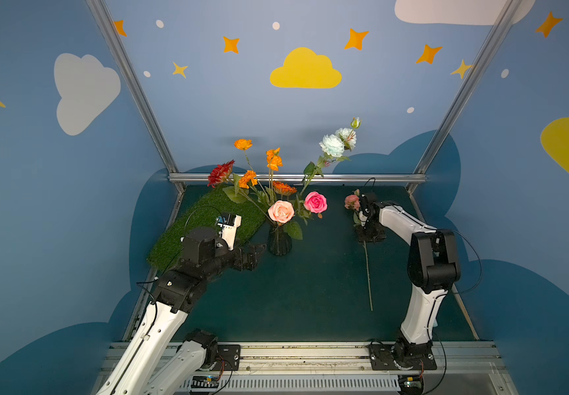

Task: Pick out pink flowers from the vase
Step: Place the flower at the center of the board, then pick up the flower from the vase.

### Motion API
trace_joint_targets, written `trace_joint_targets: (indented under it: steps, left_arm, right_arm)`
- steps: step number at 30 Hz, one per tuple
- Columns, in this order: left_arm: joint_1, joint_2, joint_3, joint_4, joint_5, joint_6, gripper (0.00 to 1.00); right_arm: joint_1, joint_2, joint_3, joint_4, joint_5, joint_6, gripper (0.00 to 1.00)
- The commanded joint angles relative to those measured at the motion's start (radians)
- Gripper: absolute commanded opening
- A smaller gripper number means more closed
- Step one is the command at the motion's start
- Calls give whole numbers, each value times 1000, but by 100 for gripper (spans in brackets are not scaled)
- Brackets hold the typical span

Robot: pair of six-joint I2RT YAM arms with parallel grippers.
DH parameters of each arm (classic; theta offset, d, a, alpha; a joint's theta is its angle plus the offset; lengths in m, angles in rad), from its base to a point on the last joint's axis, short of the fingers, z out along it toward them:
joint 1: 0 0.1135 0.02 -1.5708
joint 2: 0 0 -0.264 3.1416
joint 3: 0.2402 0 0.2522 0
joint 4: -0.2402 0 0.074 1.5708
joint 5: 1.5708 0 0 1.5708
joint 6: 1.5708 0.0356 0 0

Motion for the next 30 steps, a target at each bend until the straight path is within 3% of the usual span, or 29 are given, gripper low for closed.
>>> trace_joint_targets:
  steps: [1,6,13,15,17,23,27,30]
  left_arm:
    - [5,-8,-3,19,43,-2,100]
    - [4,-20,-12,42,70,42,100]
    - [1,-54,-53,97,80,138,96]
    - [1,-62,-86,137,104,162,93]
    - [-1,-74,-129,204,117,175,88]
    - [-25,-87,-200,377,112,152,70]
    - [-74,-64,-224,460,45,165,65]
    - [-123,-44,-264,591,-26,181,62]
  right_arm:
    - [2,-60,-13,-21,47,-8,58]
    - [26,-182,-60,18,-25,-23,61]
    - [127,-443,-134,51,-81,-42,85]
    - [140,-520,-172,77,-156,-36,88]
    - [145,-597,-227,125,-311,-47,91]
    - [162,-844,-446,343,-647,29,91]
    - [190,-1023,-603,538,-721,92,92]
    - [216,-1124,-658,564,-727,111,93]
